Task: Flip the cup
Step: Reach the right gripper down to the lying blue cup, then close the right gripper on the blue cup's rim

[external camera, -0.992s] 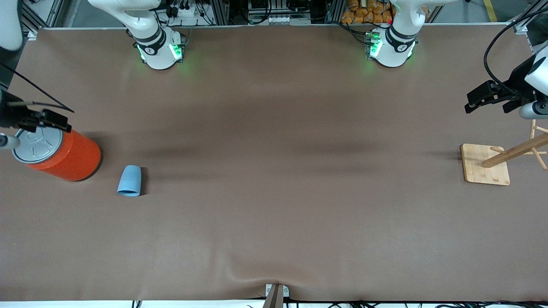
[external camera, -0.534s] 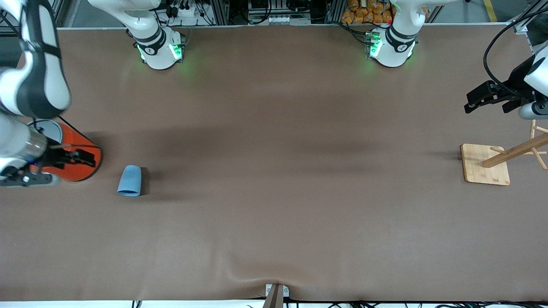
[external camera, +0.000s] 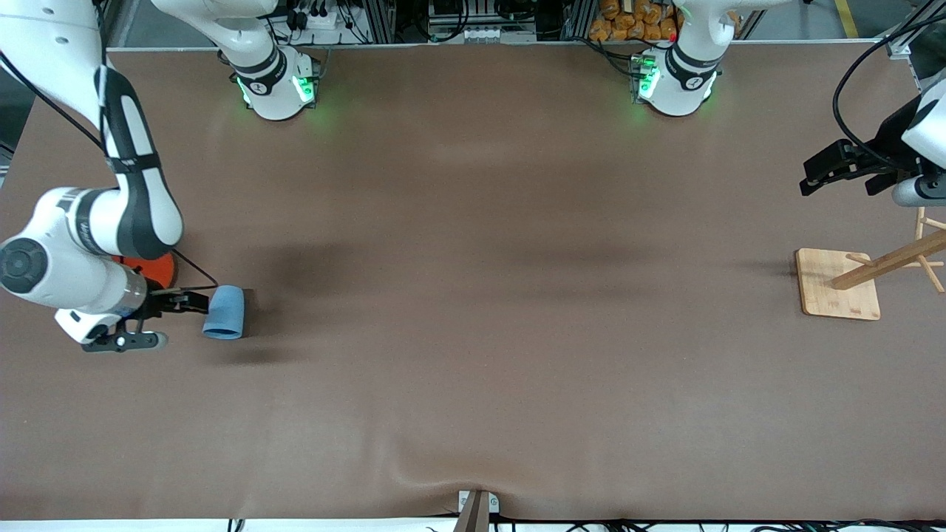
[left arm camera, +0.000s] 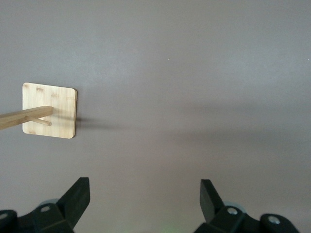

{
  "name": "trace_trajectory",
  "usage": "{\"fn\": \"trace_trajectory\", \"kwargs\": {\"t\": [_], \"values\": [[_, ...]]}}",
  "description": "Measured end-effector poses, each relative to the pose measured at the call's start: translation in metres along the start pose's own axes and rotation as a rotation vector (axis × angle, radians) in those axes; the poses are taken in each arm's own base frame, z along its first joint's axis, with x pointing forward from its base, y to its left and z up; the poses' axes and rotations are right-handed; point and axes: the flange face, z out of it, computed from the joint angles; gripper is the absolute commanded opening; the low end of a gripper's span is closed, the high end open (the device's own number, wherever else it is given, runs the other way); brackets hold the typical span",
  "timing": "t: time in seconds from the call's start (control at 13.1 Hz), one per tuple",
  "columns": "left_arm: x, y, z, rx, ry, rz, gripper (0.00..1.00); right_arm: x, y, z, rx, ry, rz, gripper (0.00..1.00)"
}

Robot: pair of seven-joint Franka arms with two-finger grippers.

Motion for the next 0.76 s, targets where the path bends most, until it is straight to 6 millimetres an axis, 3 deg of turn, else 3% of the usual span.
{"fn": "trace_trajectory", "kwargs": {"t": [0.38, 0.53, 0.61, 0.69, 0.76], "values": [[0.000, 0.001, 0.000, 0.000, 0.000, 0.000, 1.00, 0.009, -0.016, 0.067, -0.005, -0.021, -0.027, 1.00], [0.000, 0.001, 0.000, 0.000, -0.001, 0.000, 1.00, 0.010, -0.019, 0.085, -0.004, -0.024, -0.030, 1.00], [0.000, 0.001, 0.001, 0.000, -0.004, 0.000, 1.00, 0.010, -0.019, 0.093, -0.001, -0.026, -0.026, 0.90], [-0.001, 0.001, 0.002, 0.001, -0.011, 0.000, 1.00, 0.010, -0.019, 0.100, 0.004, -0.032, -0.021, 0.65], [-0.001, 0.002, 0.002, 0.001, -0.014, 0.001, 1.00, 0.009, -0.019, 0.104, 0.006, -0.038, -0.020, 0.46]]}}
